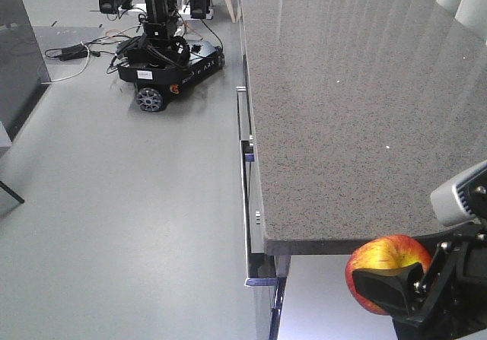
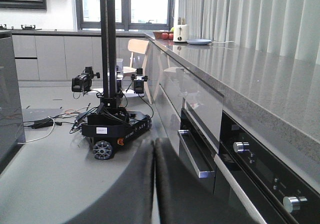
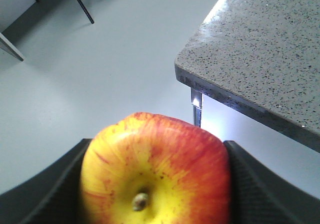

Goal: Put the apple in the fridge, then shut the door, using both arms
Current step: 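Hold the apple in the right gripper beside the counter edge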

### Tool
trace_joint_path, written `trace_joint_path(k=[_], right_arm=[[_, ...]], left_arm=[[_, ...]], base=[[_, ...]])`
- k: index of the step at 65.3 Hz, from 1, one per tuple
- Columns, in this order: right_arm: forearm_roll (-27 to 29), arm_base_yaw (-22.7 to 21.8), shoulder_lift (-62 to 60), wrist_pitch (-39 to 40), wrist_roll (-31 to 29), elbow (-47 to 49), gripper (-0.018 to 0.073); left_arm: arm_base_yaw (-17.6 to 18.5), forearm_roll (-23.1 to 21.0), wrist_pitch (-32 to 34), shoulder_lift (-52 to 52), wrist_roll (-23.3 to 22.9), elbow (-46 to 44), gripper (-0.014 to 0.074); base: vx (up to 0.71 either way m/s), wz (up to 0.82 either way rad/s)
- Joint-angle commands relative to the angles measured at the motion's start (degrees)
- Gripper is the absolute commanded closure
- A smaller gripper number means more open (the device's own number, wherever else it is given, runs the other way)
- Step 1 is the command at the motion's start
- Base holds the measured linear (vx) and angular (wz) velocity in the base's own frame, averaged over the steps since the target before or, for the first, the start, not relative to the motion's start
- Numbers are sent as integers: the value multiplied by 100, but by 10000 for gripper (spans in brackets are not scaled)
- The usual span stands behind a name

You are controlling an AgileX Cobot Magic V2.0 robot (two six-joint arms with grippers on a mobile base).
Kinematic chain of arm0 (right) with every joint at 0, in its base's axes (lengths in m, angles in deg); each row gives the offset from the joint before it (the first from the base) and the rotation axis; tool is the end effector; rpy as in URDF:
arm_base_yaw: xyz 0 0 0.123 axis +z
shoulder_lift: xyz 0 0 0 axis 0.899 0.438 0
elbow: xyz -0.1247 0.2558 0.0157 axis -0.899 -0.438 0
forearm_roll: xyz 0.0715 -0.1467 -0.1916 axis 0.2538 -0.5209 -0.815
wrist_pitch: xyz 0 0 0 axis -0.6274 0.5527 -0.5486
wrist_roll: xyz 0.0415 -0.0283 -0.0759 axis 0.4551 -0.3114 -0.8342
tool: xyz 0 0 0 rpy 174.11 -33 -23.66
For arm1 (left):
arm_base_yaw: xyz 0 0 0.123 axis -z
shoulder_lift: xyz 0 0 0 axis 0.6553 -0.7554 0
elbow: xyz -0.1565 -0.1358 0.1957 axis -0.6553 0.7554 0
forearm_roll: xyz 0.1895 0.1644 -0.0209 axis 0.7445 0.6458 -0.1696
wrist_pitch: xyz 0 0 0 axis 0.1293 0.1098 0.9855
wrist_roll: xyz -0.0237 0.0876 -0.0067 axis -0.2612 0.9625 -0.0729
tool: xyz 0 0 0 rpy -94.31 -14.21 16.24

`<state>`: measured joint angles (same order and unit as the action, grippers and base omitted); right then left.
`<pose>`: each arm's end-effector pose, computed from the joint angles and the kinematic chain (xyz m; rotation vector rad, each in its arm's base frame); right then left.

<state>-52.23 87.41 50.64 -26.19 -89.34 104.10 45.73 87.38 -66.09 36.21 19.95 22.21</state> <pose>0.1280 0.0773 0.3101 -0.5858 2.2598 0.4642 0.0564 -0.0049 0.2021 -0.0101 1.5363 -0.1462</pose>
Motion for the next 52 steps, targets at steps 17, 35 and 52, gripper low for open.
trace_joint_path(k=[17,35,52], right_arm=[[102,8,-49,310,-37,171,337],[102,8,-49,310,-37,171,337],[102,8,-49,310,-37,171,337]], left_arm=[[34,-43,420,83,-18,162,602],[34,-43,420,83,-18,162,602],[34,-43,420,83,-18,162,602]], base=[[0,0],[0,0],[0,3]])
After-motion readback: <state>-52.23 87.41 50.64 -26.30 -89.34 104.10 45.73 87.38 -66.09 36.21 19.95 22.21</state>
